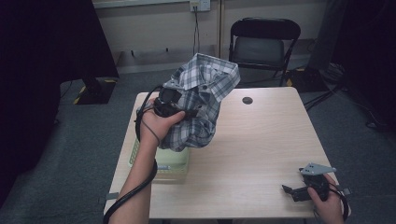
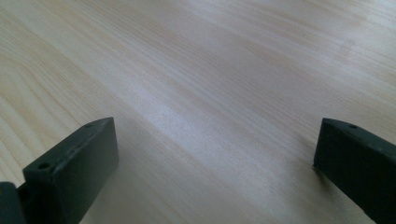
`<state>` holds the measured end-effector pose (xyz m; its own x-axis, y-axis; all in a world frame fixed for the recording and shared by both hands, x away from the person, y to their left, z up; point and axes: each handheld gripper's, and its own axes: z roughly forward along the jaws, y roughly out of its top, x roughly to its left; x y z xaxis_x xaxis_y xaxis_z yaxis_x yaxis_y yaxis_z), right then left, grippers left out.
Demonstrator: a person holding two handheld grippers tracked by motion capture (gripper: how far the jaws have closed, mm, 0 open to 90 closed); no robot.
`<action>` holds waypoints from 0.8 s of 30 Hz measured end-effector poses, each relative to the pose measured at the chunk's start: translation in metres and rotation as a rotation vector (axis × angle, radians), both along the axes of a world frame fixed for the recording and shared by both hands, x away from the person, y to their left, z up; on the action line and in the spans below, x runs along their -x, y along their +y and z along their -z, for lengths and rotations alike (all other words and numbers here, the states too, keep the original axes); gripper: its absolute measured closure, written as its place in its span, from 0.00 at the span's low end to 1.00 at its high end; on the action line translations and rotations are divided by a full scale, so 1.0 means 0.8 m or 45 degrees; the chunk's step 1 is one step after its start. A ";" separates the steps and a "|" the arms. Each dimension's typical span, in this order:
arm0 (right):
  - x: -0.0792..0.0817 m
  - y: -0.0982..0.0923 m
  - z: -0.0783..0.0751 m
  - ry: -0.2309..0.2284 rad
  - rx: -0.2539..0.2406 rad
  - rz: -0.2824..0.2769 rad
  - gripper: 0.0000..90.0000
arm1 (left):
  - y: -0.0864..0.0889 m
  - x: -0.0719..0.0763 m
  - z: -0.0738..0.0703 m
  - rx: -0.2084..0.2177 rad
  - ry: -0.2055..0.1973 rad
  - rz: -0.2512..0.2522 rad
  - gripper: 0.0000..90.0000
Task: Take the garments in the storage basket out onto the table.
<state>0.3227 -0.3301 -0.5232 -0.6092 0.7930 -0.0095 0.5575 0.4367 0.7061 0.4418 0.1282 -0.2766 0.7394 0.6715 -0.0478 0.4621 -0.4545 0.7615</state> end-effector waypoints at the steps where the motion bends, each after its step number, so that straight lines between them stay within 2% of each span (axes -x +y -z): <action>1: 0.000 0.000 0.000 0.000 0.000 0.000 0.00 | -0.004 0.001 -0.002 0.005 -0.004 0.011 0.60; 7: 0.000 0.000 0.000 0.000 0.000 0.000 0.00 | -0.023 0.005 -0.009 0.011 -0.020 0.061 0.60; 16: 0.000 0.000 0.000 0.001 0.000 0.000 0.00 | -0.049 0.008 -0.010 0.084 -0.017 0.143 0.60; 24: 0.000 0.000 0.000 0.001 -0.001 0.001 0.00 | -0.079 0.009 -0.005 0.095 -0.013 0.211 0.60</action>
<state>0.3226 -0.3300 -0.5231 -0.6084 0.7936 -0.0081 0.5587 0.4355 0.7058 0.4343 0.0653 -0.2728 0.8405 0.5352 -0.0844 0.3772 -0.4662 0.8003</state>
